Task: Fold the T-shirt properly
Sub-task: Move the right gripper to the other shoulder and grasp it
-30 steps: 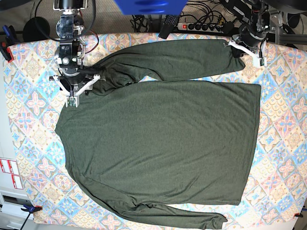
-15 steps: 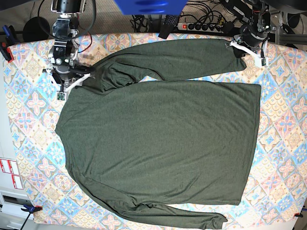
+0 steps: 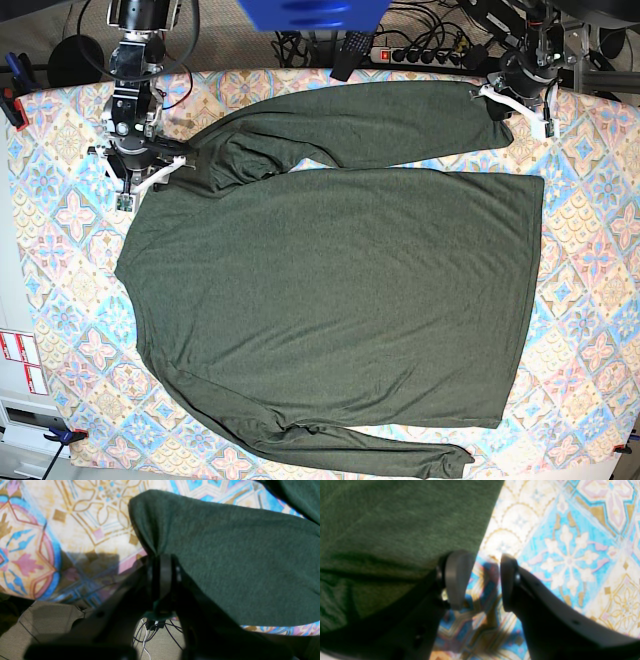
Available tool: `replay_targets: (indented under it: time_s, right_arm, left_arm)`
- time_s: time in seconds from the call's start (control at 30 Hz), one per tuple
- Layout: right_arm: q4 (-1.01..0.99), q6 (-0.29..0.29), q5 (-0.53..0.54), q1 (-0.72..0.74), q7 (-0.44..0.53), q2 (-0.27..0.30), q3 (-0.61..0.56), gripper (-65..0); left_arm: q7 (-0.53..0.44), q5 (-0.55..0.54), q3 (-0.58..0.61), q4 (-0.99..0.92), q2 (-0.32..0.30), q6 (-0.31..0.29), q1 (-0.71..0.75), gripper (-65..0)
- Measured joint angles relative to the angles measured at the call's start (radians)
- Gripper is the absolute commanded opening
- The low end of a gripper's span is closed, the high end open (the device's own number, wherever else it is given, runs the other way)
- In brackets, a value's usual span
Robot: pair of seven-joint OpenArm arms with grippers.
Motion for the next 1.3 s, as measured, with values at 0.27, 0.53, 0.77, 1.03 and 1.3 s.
replay_targets:
  time_s: [0.27,0.53,0.77,1.03,1.3]
  right_arm:
    - [0.003,-0.019,-0.018,0.005,0.002,0.006,-0.077,-41.8]
    - [-0.001,-0.025,-0.020,0.006,0.007,0.007,-0.104,-42.0]
    - [-0.013,-0.021,-0.017,0.008,0.018,0.007,-0.105,-46.8]
    - [-0.015,-0.010,-0.003,0.009,0.021,0.002,-0.105,-65.0]
    - [0.028,0.000,-0.003,0.005,-0.026,0.000,-0.089,-64.8]
  left_arm:
    - [0.000,0.000,0.000,0.000,0.000,0.000,0.000,-65.0]
    - [-0.001,0.000,0.000,0.000,0.000,0.000,0.000,-65.0]
    - [-0.001,0.000,0.000,0.000,0.000,0.000,0.000,-65.0]
    - [0.000,0.000,-0.001,0.000,0.000,0.000,-0.002,-65.0]
    - [-0.017,0.003,-0.004,-0.001,0.001,0.000,-0.011,-65.0]
